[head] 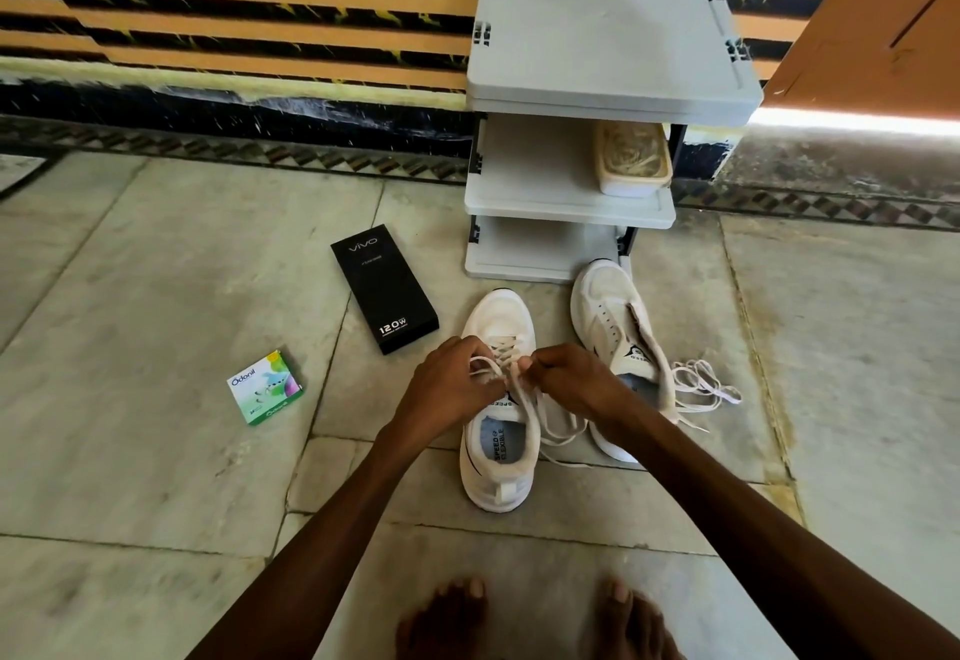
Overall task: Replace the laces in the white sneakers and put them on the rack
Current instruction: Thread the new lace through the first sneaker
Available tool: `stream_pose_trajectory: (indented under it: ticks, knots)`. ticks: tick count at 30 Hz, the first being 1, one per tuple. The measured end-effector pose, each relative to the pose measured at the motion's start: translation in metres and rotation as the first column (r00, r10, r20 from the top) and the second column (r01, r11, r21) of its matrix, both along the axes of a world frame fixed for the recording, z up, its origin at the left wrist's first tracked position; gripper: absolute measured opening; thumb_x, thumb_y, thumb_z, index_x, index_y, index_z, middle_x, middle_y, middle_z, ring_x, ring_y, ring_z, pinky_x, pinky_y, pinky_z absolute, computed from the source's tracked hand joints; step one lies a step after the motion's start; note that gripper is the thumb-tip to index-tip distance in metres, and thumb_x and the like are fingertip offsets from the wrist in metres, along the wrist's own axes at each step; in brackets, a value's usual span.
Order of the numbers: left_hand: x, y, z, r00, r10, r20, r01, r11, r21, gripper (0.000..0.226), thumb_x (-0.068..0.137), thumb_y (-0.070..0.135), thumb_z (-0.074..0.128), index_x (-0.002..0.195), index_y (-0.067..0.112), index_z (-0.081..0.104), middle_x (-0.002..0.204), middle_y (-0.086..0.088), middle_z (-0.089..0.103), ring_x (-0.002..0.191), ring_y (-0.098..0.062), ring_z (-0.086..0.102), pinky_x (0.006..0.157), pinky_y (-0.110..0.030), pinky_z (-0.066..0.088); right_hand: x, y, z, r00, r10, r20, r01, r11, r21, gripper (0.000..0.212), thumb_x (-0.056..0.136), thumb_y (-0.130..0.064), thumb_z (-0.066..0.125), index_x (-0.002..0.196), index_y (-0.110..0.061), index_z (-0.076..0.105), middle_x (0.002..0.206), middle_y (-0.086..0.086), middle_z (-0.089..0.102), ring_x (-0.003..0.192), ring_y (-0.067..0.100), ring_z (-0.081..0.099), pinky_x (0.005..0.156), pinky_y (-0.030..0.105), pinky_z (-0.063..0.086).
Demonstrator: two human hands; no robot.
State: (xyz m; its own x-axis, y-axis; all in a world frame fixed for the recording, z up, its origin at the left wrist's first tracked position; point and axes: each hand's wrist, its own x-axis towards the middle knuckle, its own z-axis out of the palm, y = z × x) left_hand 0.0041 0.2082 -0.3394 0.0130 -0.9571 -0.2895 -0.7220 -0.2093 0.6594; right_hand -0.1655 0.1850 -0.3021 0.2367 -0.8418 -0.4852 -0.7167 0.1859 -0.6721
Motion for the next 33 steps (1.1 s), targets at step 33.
stream_pose_trajectory:
  ticks: [33]
  knots:
    - [-0.004, 0.007, 0.003, 0.982, 0.101, -0.158, -0.115, 0.99, -0.082, 0.013, 0.086, 0.015, 0.068, 0.097, 0.022, 0.066, 0.094, 0.008, 0.066, 0.086, -0.006, 0.063, 0.086, -0.029, 0.055, -0.024, -0.001, 0.023, 0.843, 0.156, -0.514, -0.301, 0.93, -0.212, 0.018, 0.092, -0.019, 0.051, 0.102, -0.014, 0.066, 0.109, 0.01, 0.065, 0.102, 0.033, 0.064, 0.075, 0.033, 0.045]
